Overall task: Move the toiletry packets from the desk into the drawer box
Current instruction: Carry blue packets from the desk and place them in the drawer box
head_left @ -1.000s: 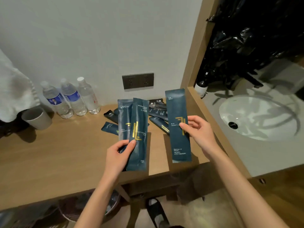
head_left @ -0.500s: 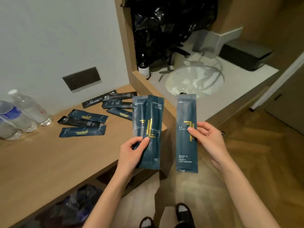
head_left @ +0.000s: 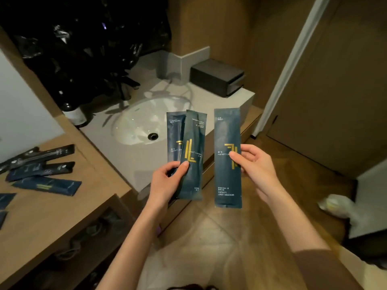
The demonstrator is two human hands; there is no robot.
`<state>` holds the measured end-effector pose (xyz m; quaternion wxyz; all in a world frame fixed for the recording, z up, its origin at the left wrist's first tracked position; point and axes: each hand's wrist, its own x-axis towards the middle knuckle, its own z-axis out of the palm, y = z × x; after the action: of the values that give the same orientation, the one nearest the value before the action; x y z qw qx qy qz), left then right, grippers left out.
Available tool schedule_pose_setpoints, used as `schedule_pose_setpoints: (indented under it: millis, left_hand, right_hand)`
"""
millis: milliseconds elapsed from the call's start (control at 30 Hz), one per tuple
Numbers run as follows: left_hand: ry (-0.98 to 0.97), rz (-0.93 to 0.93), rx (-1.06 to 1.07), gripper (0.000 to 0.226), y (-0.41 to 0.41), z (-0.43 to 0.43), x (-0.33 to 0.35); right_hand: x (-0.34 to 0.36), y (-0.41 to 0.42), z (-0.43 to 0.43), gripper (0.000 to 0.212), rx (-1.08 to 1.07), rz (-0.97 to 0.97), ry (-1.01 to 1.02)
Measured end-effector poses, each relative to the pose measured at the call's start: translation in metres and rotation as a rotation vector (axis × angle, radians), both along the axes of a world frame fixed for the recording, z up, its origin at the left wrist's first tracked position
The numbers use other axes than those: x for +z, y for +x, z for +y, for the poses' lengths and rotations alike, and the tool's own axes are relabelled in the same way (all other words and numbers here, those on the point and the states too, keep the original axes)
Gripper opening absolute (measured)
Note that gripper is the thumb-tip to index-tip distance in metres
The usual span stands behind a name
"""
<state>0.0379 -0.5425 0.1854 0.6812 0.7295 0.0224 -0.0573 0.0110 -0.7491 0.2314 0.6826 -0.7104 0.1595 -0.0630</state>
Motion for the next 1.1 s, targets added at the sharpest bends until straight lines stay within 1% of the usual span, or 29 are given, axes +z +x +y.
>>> schedule_pose_setpoints:
  millis: [233,333,467,633,767,833,967,1100]
  left_hand:
    - [-0.065,-0.016,-0.052,0.018,0.061,-0.101,0.009]
    - [-0.074,-0.041,-0.028,0.016,0.098,-0.135,0.012]
    - [-0.085,-0.069,0.003,0.015,0.165,-0.176,0.005]
    - [-0.091,-0.07,0.052,0.013,0.261,-0.224,0.003]
    - [-0.037,-0.096,0.08,0.019,0.333,-0.248,0.011]
    - [-0.021,-0.091,0.106,0.018,0.369,-0.257,0.014]
    - [0.059,-0.095,0.146,0.014,0.43,-0.271,0.017]
    - [0.146,-0.092,0.181,0.014,0.489,-0.282,0.011]
  right_hand:
    - [0.012,0.062,-0.098,0.025,-0.007,0.003,0.032]
    - [0.011,0.101,-0.127,0.027,0.01,0.007,0.073]
    - [0.007,0.167,-0.162,0.029,0.035,-0.002,0.082]
    - [0.01,0.271,-0.205,0.028,0.069,0.004,0.042]
    - [0.017,0.35,-0.234,0.028,0.106,0.016,-0.029]
    - [0.019,0.388,-0.247,0.029,0.113,0.015,-0.061]
    - [0.016,0.462,-0.268,0.027,0.132,0.036,-0.042]
    - [0.005,0.538,-0.281,0.033,0.175,0.059,-0.027]
